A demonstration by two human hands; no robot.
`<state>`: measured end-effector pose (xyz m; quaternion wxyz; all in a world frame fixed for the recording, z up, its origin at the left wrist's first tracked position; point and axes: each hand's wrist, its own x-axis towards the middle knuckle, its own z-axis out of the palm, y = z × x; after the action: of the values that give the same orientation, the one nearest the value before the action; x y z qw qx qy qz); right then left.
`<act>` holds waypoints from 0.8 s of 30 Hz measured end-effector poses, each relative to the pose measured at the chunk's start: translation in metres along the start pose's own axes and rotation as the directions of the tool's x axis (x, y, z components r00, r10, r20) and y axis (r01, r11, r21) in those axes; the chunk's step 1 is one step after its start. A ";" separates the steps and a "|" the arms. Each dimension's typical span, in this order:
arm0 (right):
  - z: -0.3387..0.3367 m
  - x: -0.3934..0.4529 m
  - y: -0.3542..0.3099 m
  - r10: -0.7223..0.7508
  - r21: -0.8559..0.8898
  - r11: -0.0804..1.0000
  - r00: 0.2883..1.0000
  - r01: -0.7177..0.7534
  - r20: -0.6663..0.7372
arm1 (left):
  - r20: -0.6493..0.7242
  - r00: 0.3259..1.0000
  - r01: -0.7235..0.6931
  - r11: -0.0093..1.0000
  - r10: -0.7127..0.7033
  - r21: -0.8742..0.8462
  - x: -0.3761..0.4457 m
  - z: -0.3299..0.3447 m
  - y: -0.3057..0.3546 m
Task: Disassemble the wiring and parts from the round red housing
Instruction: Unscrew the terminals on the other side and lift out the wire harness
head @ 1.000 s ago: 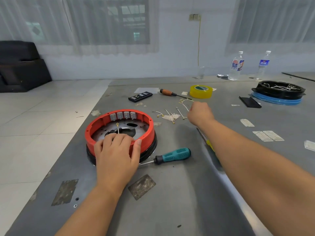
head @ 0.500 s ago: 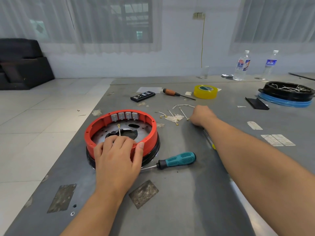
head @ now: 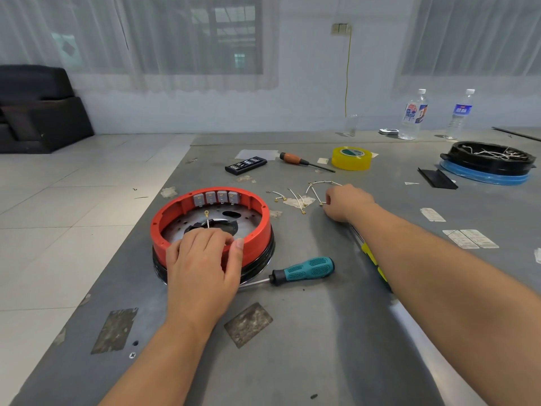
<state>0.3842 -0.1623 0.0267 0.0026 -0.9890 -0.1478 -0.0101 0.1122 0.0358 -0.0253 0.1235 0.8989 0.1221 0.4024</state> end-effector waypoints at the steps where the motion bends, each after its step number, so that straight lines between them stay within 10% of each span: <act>1: -0.001 -0.002 -0.001 -0.005 -0.012 1.000 1.000 0.005 -0.001 | -0.006 1.000 0.001 1.000 -0.001 -0.006 0.000 0.000 -0.001; 8: -0.013 -0.034 -0.031 -0.082 0.269 0.957 0.990 0.111 -0.115 | -0.062 0.995 0.075 0.989 -0.084 -0.127 0.003 0.000 -0.009; 13: -0.003 -0.084 -0.078 -0.139 0.627 0.748 0.975 0.218 -0.173 | -0.064 0.916 0.373 0.898 -0.397 -0.234 0.004 -0.006 -0.011; 24: -0.005 -0.118 -0.128 -0.065 0.708 0.705 0.998 0.040 0.009 | 0.061 0.797 0.542 0.665 -0.601 -0.514 0.006 -0.011 -0.027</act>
<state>0.2338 -0.0749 0.0299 0.3785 -0.9079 -0.1684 0.0638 0.1050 0.0644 -0.0224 0.4677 0.7249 0.2947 0.4110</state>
